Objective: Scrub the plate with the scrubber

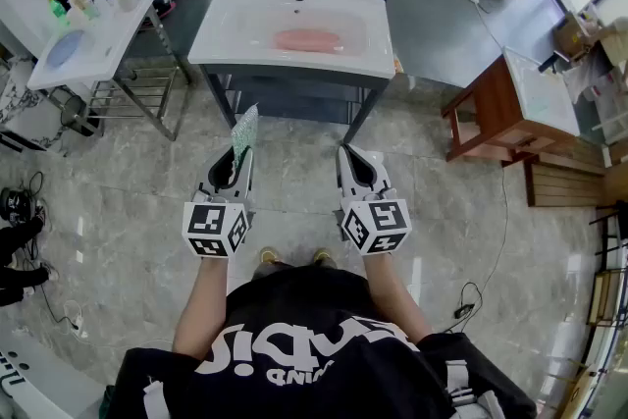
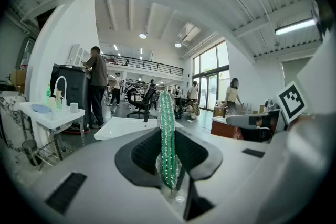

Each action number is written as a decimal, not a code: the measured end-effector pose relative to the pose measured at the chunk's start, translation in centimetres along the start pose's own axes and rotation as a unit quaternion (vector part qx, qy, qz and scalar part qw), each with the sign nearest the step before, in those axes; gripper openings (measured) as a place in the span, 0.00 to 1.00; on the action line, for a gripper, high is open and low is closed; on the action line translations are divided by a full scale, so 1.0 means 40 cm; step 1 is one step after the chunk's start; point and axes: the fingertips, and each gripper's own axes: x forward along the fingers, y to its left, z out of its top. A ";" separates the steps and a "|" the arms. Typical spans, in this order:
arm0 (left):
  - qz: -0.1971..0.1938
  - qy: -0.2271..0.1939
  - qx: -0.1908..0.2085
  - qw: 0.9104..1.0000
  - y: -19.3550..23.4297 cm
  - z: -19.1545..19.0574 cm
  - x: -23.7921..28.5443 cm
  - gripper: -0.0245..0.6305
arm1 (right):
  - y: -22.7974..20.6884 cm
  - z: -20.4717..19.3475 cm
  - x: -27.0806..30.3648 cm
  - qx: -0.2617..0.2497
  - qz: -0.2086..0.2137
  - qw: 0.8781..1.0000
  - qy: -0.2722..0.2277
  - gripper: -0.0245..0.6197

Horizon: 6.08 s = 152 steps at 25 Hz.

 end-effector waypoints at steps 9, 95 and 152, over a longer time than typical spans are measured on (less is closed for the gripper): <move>-0.006 0.005 0.002 1.000 0.070 -0.026 -0.012 0.17 | 0.065 -0.024 0.021 0.022 0.009 1.000 -0.007 0.07; -0.120 0.055 0.029 0.991 0.454 0.169 1.134 0.18 | -0.521 0.167 1.060 0.032 0.016 0.999 0.031 0.07; -0.194 0.131 0.103 0.967 0.331 0.030 1.315 0.18 | -0.796 -0.395 1.162 0.153 -0.018 0.887 0.435 0.27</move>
